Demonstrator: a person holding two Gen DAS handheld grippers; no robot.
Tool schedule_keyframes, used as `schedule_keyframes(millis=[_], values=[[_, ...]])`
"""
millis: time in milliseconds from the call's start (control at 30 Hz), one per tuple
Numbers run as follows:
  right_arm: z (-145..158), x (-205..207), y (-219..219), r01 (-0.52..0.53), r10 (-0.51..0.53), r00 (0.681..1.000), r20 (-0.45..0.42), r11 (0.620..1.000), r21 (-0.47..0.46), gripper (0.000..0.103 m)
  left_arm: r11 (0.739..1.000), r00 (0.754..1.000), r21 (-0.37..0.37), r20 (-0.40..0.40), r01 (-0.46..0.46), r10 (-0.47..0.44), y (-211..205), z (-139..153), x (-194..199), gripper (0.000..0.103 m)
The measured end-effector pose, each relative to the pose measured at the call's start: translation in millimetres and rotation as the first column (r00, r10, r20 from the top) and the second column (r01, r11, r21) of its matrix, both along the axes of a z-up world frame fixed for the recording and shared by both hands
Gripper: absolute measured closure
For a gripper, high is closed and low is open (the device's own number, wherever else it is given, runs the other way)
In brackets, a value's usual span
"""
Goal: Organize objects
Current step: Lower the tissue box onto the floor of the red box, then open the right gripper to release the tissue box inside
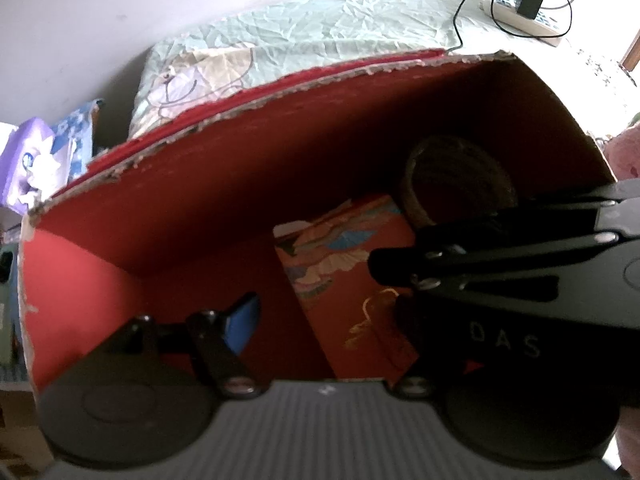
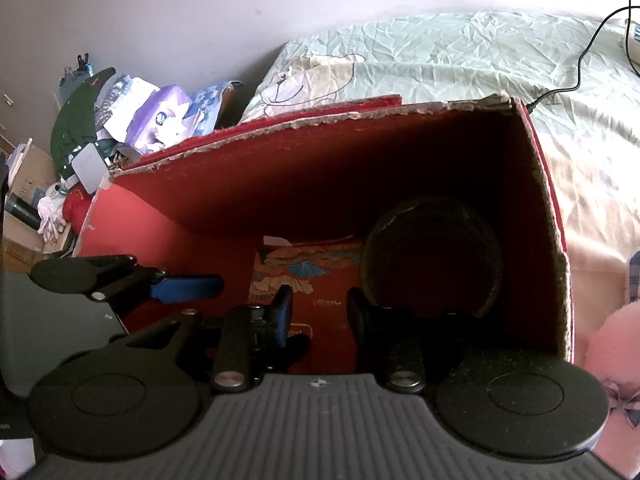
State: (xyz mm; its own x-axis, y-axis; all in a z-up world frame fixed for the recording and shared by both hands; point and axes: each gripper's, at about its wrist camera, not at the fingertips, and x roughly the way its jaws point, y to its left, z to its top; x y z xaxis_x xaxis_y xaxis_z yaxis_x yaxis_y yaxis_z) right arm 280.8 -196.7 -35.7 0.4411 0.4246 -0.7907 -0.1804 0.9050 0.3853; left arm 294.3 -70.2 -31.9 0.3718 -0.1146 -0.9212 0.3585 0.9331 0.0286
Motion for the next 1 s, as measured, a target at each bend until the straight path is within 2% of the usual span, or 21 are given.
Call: schedule_keyframes(millis=[200,367,1000], values=[[-0.2,0.8,-0.3,0.003,-0.003,1.0,0.0,1.0,-0.001,0.069,1.0,1.0,0.009,0.003,-0.012,0.012,-0.2,0.5,-1.0,0.023],[-0.1,1.6,-0.5,0.006,-0.006,1.0,0.002,1.0,-0.005,0.07,0.999,0.999,0.03,0.036,-0.019,0.018,-1.5,3.2,-5.0,0.025],[0.6,-2.4,-0.5,0.019,-0.019,0.999,0.029,1.0,-0.007,0.072,0.999,0.999,0.019,0.044,-0.028,0.027,0.9,2.7,-4.2,0.024]])
